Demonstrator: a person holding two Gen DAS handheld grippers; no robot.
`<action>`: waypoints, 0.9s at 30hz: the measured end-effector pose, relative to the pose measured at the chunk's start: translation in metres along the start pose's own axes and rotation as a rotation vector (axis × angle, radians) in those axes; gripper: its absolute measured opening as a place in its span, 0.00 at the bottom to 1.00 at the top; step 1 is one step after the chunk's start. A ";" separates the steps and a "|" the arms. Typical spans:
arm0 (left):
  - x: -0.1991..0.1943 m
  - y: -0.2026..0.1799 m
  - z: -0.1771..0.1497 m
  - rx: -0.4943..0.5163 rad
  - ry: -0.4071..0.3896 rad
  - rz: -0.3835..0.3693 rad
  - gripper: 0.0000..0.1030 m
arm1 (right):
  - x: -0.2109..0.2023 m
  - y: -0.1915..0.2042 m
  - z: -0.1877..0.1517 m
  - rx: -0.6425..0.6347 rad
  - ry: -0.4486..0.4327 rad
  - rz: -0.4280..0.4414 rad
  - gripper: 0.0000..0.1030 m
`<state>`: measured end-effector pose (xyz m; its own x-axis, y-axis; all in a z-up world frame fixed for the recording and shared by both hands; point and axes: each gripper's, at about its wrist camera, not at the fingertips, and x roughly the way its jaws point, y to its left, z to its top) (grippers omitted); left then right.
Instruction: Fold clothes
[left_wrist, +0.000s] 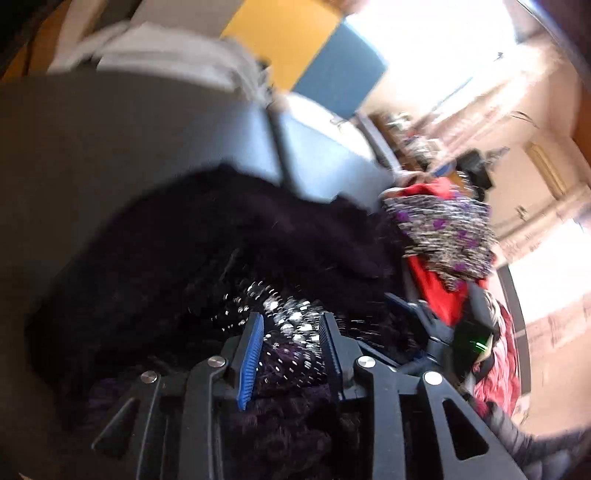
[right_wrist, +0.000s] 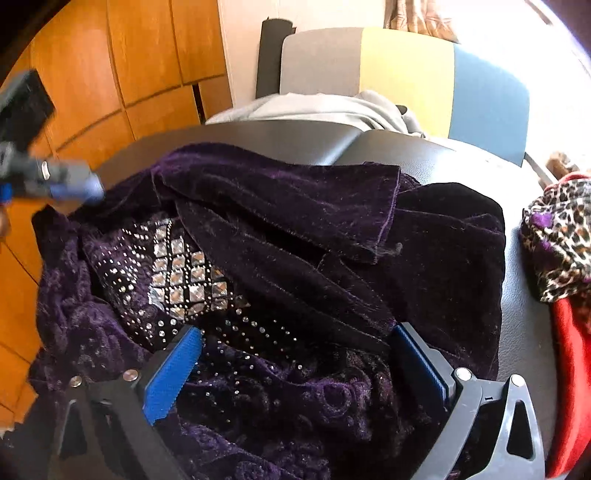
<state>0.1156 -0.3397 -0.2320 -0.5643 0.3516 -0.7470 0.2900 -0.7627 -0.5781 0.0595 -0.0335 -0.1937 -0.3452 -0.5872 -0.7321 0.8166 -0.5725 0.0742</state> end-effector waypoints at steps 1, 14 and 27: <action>0.006 0.005 0.001 -0.036 -0.001 0.009 0.30 | -0.001 -0.002 -0.001 0.003 -0.006 0.007 1.00; -0.111 0.174 -0.003 -0.761 -0.648 0.212 0.30 | 0.008 0.004 -0.004 0.012 -0.032 0.024 1.00; -0.211 0.220 -0.166 -0.932 -0.783 0.357 0.32 | 0.015 0.010 0.002 -0.004 -0.034 0.000 1.00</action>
<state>0.4265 -0.4918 -0.2562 -0.5552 -0.4507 -0.6990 0.7721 0.0334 -0.6347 0.0614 -0.0489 -0.2021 -0.3607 -0.6068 -0.7083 0.8186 -0.5699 0.0713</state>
